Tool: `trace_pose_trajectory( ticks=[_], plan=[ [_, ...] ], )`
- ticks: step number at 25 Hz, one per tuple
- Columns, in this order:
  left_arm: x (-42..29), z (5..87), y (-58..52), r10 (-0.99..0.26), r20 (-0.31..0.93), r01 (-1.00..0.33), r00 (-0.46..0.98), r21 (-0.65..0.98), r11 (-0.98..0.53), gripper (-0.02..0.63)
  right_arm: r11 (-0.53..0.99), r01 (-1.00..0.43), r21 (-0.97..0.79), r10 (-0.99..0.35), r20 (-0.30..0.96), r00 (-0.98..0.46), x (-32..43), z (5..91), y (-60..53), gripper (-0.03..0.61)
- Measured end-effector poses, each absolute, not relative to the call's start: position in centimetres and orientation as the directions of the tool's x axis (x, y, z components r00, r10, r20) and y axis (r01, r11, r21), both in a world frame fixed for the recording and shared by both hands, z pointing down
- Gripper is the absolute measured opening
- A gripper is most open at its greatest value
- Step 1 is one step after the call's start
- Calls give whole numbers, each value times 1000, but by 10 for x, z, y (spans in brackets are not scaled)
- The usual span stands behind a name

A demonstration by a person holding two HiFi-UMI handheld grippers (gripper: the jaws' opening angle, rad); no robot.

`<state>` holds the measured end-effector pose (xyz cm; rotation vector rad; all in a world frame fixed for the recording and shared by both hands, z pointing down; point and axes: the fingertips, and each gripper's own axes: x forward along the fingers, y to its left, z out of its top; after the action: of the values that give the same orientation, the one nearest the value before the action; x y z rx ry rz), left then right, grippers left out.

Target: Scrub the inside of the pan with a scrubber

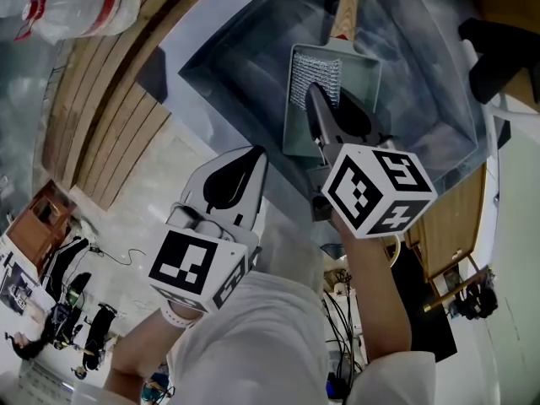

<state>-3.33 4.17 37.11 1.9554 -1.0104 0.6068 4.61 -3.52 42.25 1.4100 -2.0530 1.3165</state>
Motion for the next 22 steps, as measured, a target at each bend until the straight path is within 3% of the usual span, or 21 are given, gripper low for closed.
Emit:
trace_pose_trajectory(
  ticks=[16,22],
  plan=[
    [-38,371,44,-428,715,-832,553,452,-322,5,140,-840,-525,-334,773,-539,22,431,40,63],
    [-38,370,43,-432,711,-831,555,451,-325,5,139,-902,-410,-333,838,-432,63,436,41,63]
  ],
)
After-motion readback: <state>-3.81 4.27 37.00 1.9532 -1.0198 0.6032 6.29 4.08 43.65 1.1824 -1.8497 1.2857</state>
